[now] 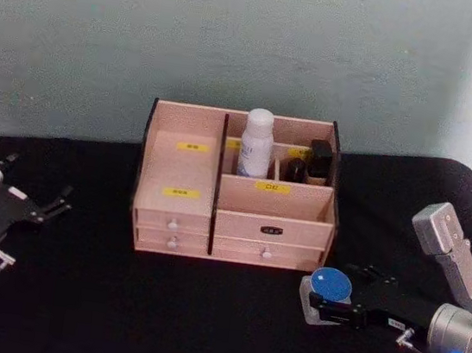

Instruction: Pick up the facial cleanser and watermelon frost from the table and place them into the tiered storage box.

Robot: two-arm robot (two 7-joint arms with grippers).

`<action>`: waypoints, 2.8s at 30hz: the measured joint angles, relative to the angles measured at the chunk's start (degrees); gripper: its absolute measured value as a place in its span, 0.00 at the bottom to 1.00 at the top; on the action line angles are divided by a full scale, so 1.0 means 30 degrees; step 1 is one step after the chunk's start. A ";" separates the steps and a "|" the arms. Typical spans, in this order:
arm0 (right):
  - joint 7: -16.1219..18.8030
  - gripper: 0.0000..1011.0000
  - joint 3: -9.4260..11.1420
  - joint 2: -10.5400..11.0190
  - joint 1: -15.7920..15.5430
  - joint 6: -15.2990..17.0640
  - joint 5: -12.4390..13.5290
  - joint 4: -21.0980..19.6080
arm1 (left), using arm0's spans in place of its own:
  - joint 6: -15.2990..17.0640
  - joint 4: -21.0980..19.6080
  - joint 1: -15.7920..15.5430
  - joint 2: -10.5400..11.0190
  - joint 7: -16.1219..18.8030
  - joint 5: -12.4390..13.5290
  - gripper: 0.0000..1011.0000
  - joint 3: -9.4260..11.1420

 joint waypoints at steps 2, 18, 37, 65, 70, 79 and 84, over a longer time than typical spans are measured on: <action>0.0002 0.99 -0.0004 -0.0005 0.0012 0.0015 0.0003 0.0012 | 0.0000 0.0000 0.0000 0.0000 -0.0001 -0.0001 0.99 -0.0001; -0.0015 0.99 -0.0025 -0.0023 0.0038 0.0105 0.0017 0.0006 | 0.0000 0.0001 0.0000 0.0000 -0.0001 0.0000 0.99 0.0000; -0.0047 0.99 -0.0003 -0.0013 0.0018 0.0101 0.0037 -0.0012 | 0.0000 0.0001 0.0001 0.0000 -0.0001 -0.0001 0.99 -0.0001; -0.0044 0.72 -0.0003 -0.0013 0.0017 0.0097 0.0035 -0.0012 | 0.0000 0.0001 0.0000 0.0000 -0.0001 0.0000 0.99 0.0000; -0.0044 0.72 -0.0003 -0.0014 0.0017 0.0097 0.0036 -0.0012 | 0.0000 0.0002 0.0001 0.0000 -0.0001 0.0000 0.99 0.0000; 0.0453 0.72 -0.0041 0.0103 0.0033 -0.0335 0.0055 -0.0049 | 0.0000 0.0001 -0.0001 0.0000 -0.0001 0.0000 0.99 -0.0001; 0.1044 0.72 -0.0110 0.0359 0.0022 -0.0706 0.0212 -0.0276 | 0.0000 0.0001 0.0000 0.0000 -0.0001 0.0000 0.99 0.0000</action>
